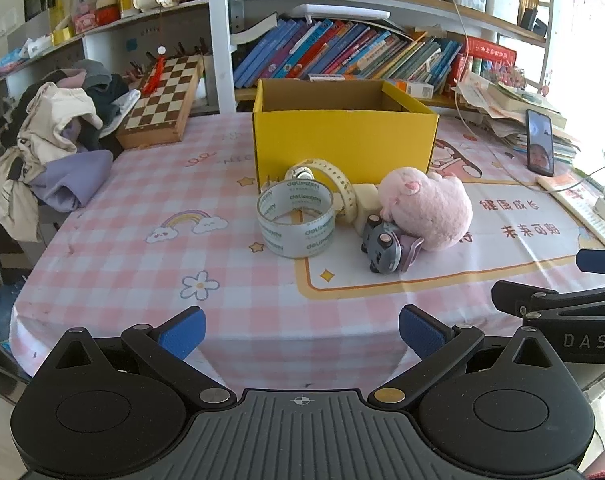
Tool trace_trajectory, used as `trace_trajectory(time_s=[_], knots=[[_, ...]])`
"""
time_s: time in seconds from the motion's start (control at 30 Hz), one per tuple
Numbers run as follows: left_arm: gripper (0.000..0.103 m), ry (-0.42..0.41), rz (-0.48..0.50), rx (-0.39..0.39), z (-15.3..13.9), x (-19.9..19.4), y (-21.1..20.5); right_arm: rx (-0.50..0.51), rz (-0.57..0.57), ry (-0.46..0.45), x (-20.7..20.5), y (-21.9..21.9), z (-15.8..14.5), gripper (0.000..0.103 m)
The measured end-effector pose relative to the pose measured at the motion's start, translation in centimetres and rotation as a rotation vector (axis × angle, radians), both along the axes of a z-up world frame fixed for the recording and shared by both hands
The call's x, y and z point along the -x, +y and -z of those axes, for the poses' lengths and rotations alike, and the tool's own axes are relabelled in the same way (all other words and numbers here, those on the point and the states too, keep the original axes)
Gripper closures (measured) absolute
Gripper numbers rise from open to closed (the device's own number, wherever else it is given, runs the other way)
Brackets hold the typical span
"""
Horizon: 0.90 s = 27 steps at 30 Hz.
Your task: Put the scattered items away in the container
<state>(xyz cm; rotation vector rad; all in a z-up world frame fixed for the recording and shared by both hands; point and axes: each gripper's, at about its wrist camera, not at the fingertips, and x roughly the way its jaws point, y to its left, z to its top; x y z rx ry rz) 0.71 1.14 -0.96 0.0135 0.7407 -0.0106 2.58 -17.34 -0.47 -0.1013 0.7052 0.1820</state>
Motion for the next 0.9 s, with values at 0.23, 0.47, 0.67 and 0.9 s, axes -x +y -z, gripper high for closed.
trace_trajectory(time_s=[0.23,0.47,0.67,0.9], knots=[[0.0,0.001,-0.001,-0.007,-0.02,0.16,0.01,-0.004,-0.006,0.004,0.07,0.25,-0.02,0.0],[0.0,0.002,-0.003,-0.011,-0.02,0.17,0.07,-0.004,-0.008,0.008,0.04,0.36,0.0,0.0],[0.0,0.002,-0.002,-0.011,-0.05,0.04,0.17,-0.005,-0.009,0.01,-0.05,0.38,0.09,0.0],[0.0,0.001,0.003,-0.009,-0.01,-0.1,0.14,-0.005,-0.008,0.012,-0.12,0.38,0.18,0.0]])
